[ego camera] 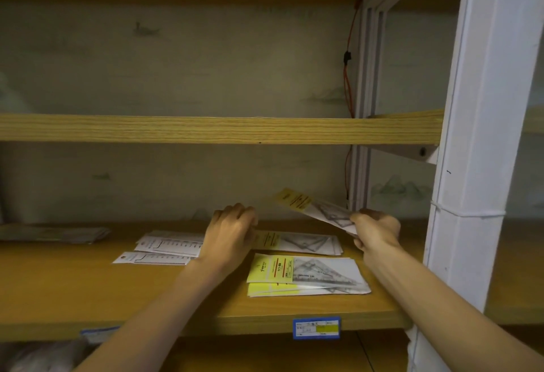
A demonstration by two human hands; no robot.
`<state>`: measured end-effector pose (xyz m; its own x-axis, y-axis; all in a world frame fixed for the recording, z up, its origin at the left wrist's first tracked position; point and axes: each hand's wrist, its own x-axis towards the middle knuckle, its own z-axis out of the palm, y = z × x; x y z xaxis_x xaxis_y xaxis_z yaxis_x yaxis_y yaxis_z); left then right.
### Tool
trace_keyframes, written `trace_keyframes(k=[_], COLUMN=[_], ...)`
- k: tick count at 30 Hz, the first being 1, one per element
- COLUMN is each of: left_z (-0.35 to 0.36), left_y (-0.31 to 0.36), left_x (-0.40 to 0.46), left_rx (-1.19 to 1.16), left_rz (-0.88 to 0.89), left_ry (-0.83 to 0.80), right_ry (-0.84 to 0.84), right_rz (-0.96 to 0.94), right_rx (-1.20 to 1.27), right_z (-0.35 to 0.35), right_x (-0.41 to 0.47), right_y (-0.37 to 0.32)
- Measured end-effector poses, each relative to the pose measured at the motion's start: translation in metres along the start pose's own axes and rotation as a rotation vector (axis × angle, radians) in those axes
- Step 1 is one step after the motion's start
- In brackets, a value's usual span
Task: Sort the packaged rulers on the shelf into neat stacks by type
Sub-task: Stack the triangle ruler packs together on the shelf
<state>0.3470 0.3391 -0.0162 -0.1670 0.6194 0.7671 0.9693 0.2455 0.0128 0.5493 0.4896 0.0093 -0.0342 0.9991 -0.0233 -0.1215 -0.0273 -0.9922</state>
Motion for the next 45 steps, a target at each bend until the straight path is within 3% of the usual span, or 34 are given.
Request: trace_keyframes(k=[25,34,45], left_z=[0.041,0.033,0.018], left_y=[0.025,0.034,0.037], left_x=[0.044,0.043,0.041], left_rx=[-0.213,-0.175,0.198], left_rz=[-0.07,0.049,-0.004], left_ry=[-0.726,-0.608,-0.304], right_ry=[-0.007,0.0,-0.064], right_rz=[-0.042,-0.029,-0.019], right_rx=[0.015,0.038,0.101], right_z=[-0.01,-0.01,-0.016], right_x=[0.001,-0.003,-0.022], right_y=[-0.009,-0.007,-0.013])
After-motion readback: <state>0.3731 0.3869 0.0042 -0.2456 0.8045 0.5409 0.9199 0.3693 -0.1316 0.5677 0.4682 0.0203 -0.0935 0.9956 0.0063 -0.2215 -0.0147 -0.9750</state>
